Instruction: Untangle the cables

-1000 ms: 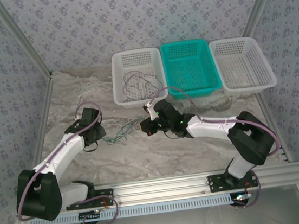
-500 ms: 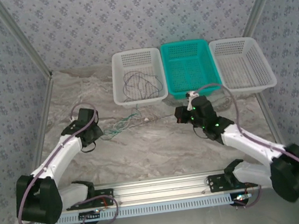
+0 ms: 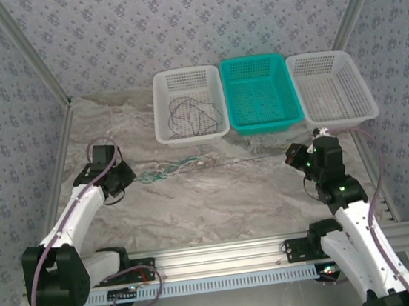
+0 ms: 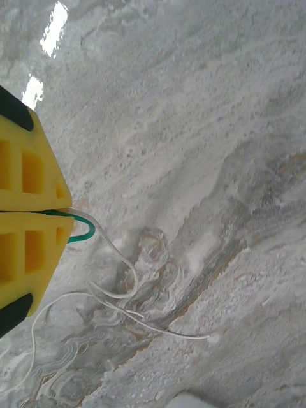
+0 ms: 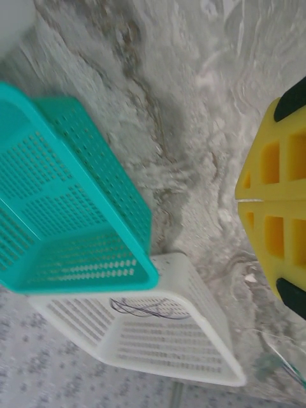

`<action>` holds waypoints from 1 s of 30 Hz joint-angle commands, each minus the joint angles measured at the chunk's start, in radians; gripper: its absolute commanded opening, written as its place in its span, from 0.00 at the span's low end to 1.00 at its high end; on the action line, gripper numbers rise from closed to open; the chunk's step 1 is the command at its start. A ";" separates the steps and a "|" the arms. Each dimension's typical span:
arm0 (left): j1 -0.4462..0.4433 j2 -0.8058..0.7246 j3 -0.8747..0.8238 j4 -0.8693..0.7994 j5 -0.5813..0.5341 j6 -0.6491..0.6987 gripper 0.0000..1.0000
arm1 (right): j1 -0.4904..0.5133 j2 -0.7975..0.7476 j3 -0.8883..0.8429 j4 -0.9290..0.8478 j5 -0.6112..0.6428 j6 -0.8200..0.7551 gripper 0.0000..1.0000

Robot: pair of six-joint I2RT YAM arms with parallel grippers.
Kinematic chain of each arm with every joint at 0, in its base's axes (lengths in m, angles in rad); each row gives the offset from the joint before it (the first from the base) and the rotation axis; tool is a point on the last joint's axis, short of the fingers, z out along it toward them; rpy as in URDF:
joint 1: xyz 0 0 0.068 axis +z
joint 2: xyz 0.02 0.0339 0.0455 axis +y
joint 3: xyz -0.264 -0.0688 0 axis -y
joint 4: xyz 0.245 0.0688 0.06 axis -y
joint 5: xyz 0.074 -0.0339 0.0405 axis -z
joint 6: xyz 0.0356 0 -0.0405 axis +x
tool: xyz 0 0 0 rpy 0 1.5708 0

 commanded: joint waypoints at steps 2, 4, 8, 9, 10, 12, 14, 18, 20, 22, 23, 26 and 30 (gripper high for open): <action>0.096 -0.008 -0.033 -0.074 -0.306 0.055 0.00 | -0.088 0.011 0.051 0.016 0.234 -0.005 0.00; 0.091 -0.011 -0.047 -0.048 -0.259 0.063 0.00 | -0.064 0.038 0.036 0.052 0.180 -0.016 0.00; 0.072 -0.012 -0.064 -0.035 -0.265 0.060 0.00 | 0.004 0.072 0.025 0.008 0.300 0.008 0.00; 0.073 -0.010 -0.062 -0.048 -0.292 0.058 0.00 | -0.008 0.068 0.035 -0.043 0.338 0.021 0.00; 0.075 -0.010 -0.059 -0.065 -0.322 0.054 0.00 | -0.032 0.062 0.043 -0.070 0.376 0.040 0.00; 0.090 -0.009 -0.050 -0.095 -0.365 0.038 0.00 | -0.139 0.051 0.062 -0.107 0.368 0.047 0.00; 0.109 -0.011 -0.047 -0.111 -0.388 0.017 0.00 | -0.246 0.052 0.080 -0.117 0.322 0.052 0.00; 0.130 -0.019 -0.052 -0.131 -0.442 -0.038 0.00 | -0.342 0.063 0.092 -0.130 0.324 0.109 0.00; 0.140 -0.019 -0.049 -0.132 -0.468 -0.058 0.00 | -0.373 0.060 0.088 -0.119 0.326 0.145 0.00; 0.156 -0.021 -0.049 -0.161 -0.484 -0.064 0.00 | -0.410 0.060 0.091 -0.115 0.323 0.181 0.00; 0.165 -0.020 -0.048 -0.161 -0.485 -0.064 0.00 | -0.430 0.060 0.093 -0.111 0.323 0.193 0.00; 0.189 -0.020 -0.051 -0.155 -0.472 -0.054 0.00 | -0.464 0.060 0.112 -0.111 0.338 0.214 0.00; 0.199 -0.008 -0.070 -0.060 -0.333 0.022 0.00 | -0.456 0.060 0.101 -0.054 0.303 0.181 0.00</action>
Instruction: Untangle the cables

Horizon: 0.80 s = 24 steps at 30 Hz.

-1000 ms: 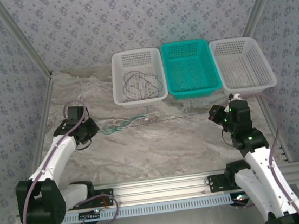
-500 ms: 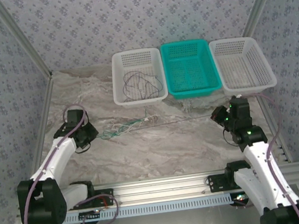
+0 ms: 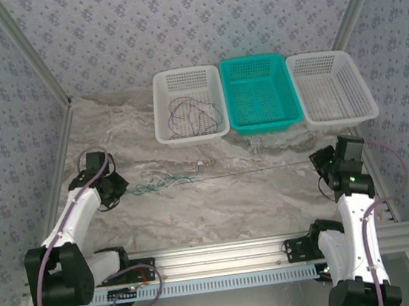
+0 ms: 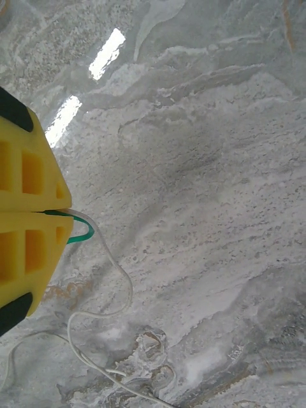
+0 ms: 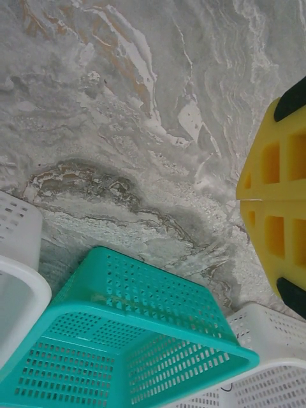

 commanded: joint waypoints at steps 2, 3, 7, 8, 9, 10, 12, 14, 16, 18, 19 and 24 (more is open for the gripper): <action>0.090 0.008 -0.028 0.078 -0.207 0.114 0.00 | -0.035 0.001 0.025 0.231 0.314 -0.042 0.00; 0.085 0.007 -0.037 0.115 -0.138 0.135 0.00 | 0.015 0.024 0.009 0.243 0.291 -0.054 0.00; 0.020 0.006 -0.050 0.221 -0.028 0.170 0.00 | 0.315 0.136 -0.048 0.236 0.380 -0.094 0.00; 0.000 0.012 -0.041 0.223 -0.031 0.175 0.00 | 0.392 0.159 -0.069 0.237 0.438 -0.089 0.00; -0.018 0.021 -0.030 0.219 -0.038 0.176 0.00 | 0.463 0.175 -0.088 0.237 0.479 -0.077 0.03; -0.027 0.029 -0.021 0.216 -0.039 0.179 0.00 | 0.503 0.187 -0.104 0.237 0.503 -0.065 0.05; -0.040 0.049 -0.008 0.208 -0.041 0.182 0.00 | 0.564 0.200 -0.132 0.233 0.527 -0.032 0.13; -0.046 0.065 -0.004 0.206 -0.042 0.181 0.00 | 0.597 0.207 -0.150 0.233 0.525 -0.020 0.30; -0.052 0.073 -0.006 0.209 -0.042 0.181 0.00 | 0.615 0.206 -0.140 0.202 0.548 -0.038 0.53; -0.060 0.076 -0.008 0.214 -0.043 0.178 0.00 | 0.632 0.198 -0.096 0.152 0.593 -0.079 0.70; -0.062 0.077 -0.008 0.215 -0.045 0.178 0.00 | 0.643 0.193 -0.075 0.146 0.608 -0.110 0.73; -0.080 0.082 -0.001 0.216 -0.059 0.180 0.00 | 0.816 0.205 0.005 0.333 0.594 -0.471 0.80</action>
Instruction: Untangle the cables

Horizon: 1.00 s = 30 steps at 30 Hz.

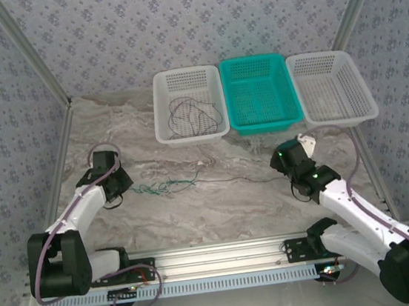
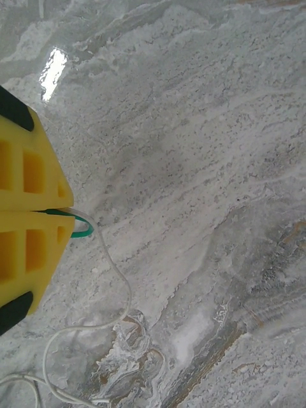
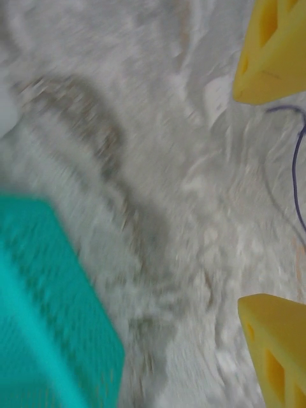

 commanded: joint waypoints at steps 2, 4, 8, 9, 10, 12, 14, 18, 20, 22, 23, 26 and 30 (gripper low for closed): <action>-0.015 0.009 0.048 0.007 -0.027 0.018 0.00 | 0.161 0.070 0.066 0.264 -0.140 -0.476 0.79; -0.021 0.011 0.051 0.007 -0.027 0.020 0.00 | 0.231 0.169 0.100 0.332 -0.288 -0.668 0.78; -0.027 0.012 0.051 -0.001 -0.028 0.026 0.00 | 0.309 0.396 0.194 0.372 -0.479 -0.924 0.72; -0.028 0.011 0.050 -0.001 -0.024 0.026 0.00 | 0.324 0.445 0.207 0.397 -0.495 -0.976 0.70; -0.030 0.011 0.049 0.001 -0.018 0.027 0.00 | 0.337 0.482 0.212 0.429 -0.500 -1.019 0.69; -0.038 0.014 0.048 0.007 0.005 0.033 0.00 | 0.366 0.561 0.203 0.525 -0.507 -1.147 0.68; -0.051 0.018 0.046 0.006 0.006 0.038 0.00 | 0.381 0.630 0.194 0.627 -0.510 -1.234 0.68; -0.065 0.023 0.043 0.005 0.003 0.042 0.00 | 0.390 0.757 0.206 0.766 -0.563 -1.326 0.66; -0.069 0.025 0.041 0.004 0.003 0.040 0.00 | 0.402 0.800 0.209 0.814 -0.573 -1.362 0.63; -0.070 0.025 0.039 0.003 0.003 0.041 0.00 | 0.414 0.834 0.221 0.840 -0.570 -1.379 0.54; -0.071 0.024 0.039 0.003 0.003 0.043 0.00 | 0.420 0.845 0.227 0.842 -0.573 -1.384 0.51; -0.071 0.025 0.042 0.001 0.001 0.049 0.00 | 0.427 0.874 0.232 0.855 -0.595 -1.390 0.43; -0.072 0.026 0.045 -0.001 0.000 0.051 0.00 | 0.436 0.899 0.235 0.871 -0.585 -1.392 0.18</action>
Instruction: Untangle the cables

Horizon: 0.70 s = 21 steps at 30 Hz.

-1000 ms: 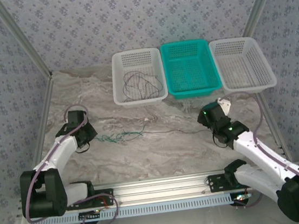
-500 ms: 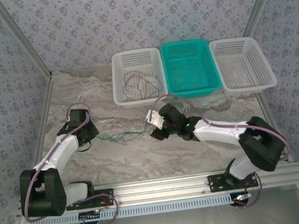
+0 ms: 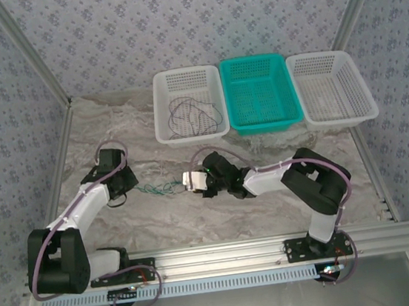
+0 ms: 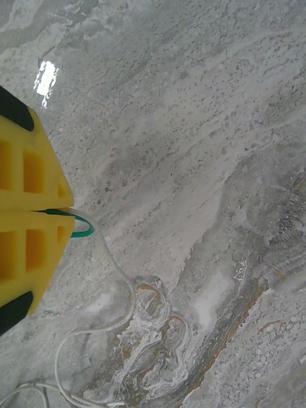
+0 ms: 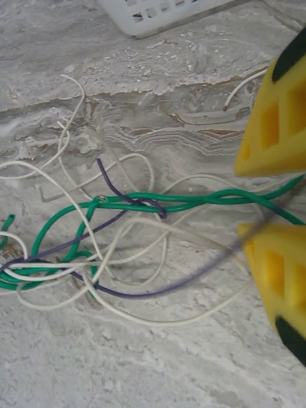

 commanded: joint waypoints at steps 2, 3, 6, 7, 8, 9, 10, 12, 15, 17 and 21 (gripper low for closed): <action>-0.006 0.004 0.024 -0.002 -0.001 0.016 0.00 | 0.011 0.019 0.023 0.044 -0.018 -0.021 0.05; -0.006 0.004 0.025 -0.005 -0.007 0.014 0.00 | 0.012 0.016 0.020 0.046 -0.014 -0.016 0.00; -0.005 -0.002 0.027 -0.048 -0.095 -0.032 0.00 | 0.006 -0.006 -0.010 0.091 0.026 0.059 0.00; -0.003 -0.003 0.033 -0.083 -0.154 -0.069 0.00 | -0.003 -0.021 -0.020 0.102 0.043 0.111 0.00; 0.004 -0.001 0.036 -0.112 -0.191 -0.097 0.00 | -0.011 -0.037 -0.033 0.113 0.060 0.153 0.00; 0.017 0.001 0.038 -0.138 -0.212 -0.120 0.00 | -0.020 -0.058 -0.054 0.134 0.098 0.214 0.00; 0.031 0.003 0.038 -0.151 -0.221 -0.131 0.00 | -0.029 -0.084 -0.077 0.151 0.136 0.279 0.00; 0.055 0.004 0.036 -0.171 -0.237 -0.149 0.00 | -0.041 -0.135 -0.124 0.170 0.222 0.377 0.00; 0.077 -0.006 0.029 -0.185 -0.252 -0.156 0.00 | -0.077 -0.222 -0.186 0.151 0.342 0.536 0.00; 0.083 -0.018 0.024 -0.185 -0.263 -0.161 0.00 | -0.105 -0.276 -0.225 0.134 0.445 0.647 0.00; 0.094 -0.042 0.022 -0.189 -0.278 -0.165 0.00 | -0.206 -0.410 -0.277 -0.040 0.622 0.983 0.00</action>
